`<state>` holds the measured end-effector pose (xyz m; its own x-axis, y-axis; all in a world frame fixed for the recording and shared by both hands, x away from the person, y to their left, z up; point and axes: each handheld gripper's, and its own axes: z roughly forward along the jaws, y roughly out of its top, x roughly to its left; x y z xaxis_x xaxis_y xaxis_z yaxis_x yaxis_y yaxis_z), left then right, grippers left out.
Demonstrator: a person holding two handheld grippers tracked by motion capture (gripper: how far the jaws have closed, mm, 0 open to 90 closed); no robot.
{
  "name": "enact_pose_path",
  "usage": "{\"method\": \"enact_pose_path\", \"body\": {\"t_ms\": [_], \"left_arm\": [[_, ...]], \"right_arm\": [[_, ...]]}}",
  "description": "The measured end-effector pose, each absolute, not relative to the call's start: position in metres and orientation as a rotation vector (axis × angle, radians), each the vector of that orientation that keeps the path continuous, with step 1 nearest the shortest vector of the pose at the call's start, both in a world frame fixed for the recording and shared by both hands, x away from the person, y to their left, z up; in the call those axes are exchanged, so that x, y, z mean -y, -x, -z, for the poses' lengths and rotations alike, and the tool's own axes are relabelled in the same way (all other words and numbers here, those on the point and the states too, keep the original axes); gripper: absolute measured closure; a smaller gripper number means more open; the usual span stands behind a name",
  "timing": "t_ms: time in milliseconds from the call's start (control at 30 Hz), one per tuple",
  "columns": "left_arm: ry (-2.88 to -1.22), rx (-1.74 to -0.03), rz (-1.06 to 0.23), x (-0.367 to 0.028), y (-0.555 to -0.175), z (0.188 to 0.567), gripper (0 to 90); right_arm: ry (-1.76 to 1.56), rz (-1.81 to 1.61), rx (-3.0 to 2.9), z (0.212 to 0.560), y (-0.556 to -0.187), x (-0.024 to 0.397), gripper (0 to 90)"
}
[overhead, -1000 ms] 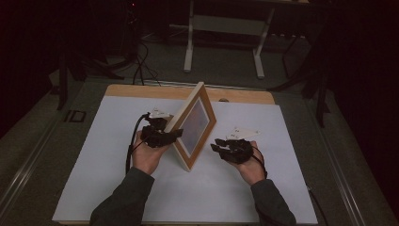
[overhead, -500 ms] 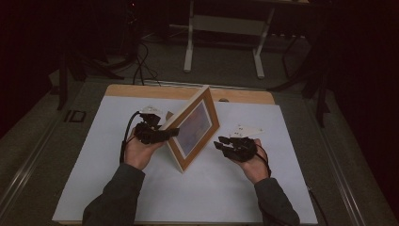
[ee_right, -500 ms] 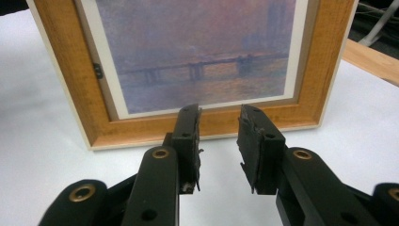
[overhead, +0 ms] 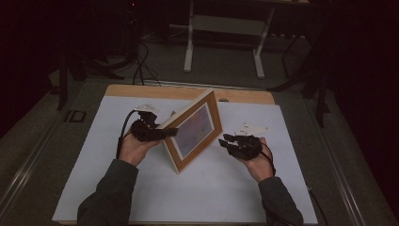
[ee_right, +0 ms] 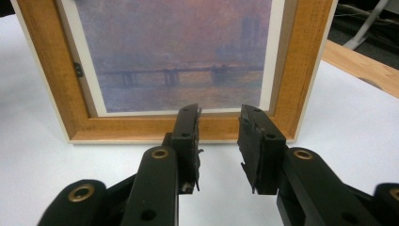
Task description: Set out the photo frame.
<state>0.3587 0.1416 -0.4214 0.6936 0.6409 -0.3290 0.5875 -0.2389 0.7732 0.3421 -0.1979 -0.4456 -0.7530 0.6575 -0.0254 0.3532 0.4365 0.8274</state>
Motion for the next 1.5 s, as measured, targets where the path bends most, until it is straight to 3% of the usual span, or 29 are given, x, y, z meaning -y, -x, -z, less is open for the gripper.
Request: {"method": "enact_pose_path", "body": {"t_ms": [1500], "left_arm": [[-2.013, -0.824, 0.053, -0.156, -0.379, 0.42, 75.2]], "right_arm": [[-0.902, -1.231, -2.3, 0.432, -0.35, 0.215, 65.6]]}}
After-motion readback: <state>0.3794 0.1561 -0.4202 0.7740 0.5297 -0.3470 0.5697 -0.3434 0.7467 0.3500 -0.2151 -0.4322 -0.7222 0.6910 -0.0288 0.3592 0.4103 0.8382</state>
